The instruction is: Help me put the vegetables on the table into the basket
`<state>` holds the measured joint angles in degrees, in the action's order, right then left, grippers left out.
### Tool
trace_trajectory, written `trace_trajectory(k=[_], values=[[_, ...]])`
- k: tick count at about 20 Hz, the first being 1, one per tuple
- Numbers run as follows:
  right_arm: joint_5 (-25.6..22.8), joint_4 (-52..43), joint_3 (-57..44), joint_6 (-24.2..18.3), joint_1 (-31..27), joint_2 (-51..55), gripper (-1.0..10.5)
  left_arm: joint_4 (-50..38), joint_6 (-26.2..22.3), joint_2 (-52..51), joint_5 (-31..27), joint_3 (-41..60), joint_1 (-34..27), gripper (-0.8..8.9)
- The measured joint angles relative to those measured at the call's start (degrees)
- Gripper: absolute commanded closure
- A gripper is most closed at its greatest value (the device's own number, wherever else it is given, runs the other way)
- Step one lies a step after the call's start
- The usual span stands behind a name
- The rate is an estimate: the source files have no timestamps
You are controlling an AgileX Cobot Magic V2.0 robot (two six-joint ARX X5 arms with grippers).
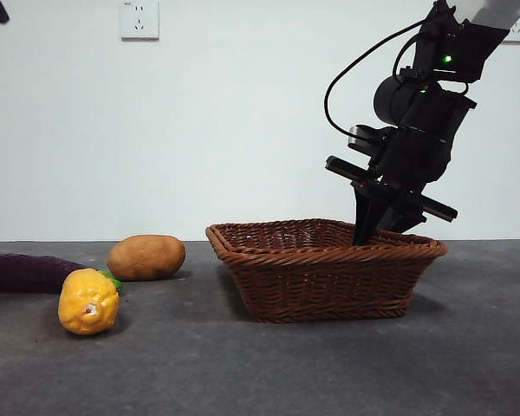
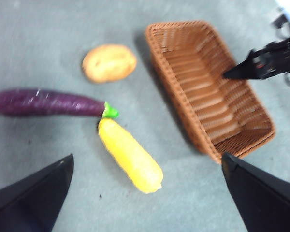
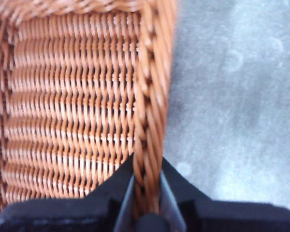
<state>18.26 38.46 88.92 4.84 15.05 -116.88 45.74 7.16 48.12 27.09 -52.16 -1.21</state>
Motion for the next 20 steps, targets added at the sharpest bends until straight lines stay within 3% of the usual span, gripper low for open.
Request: trace_trajectory(k=[5,13,20], values=[[-0.28,0.15,0.11,0.44,0.02,4.04,9.6,-0.37,2.58,3.98,-2.05,0.0,1.46,1.86],[-1.38,4.63,0.7,-4.28,-0.15,29.75,9.6,-7.69,11.63,19.32,-11.89,-0.33,14.51,1.86],[-1.36,12.02,0.7,-7.5,-0.15,38.88,9.6,-2.47,15.45,38.03,-20.46,-12.74,21.51,1.86]])
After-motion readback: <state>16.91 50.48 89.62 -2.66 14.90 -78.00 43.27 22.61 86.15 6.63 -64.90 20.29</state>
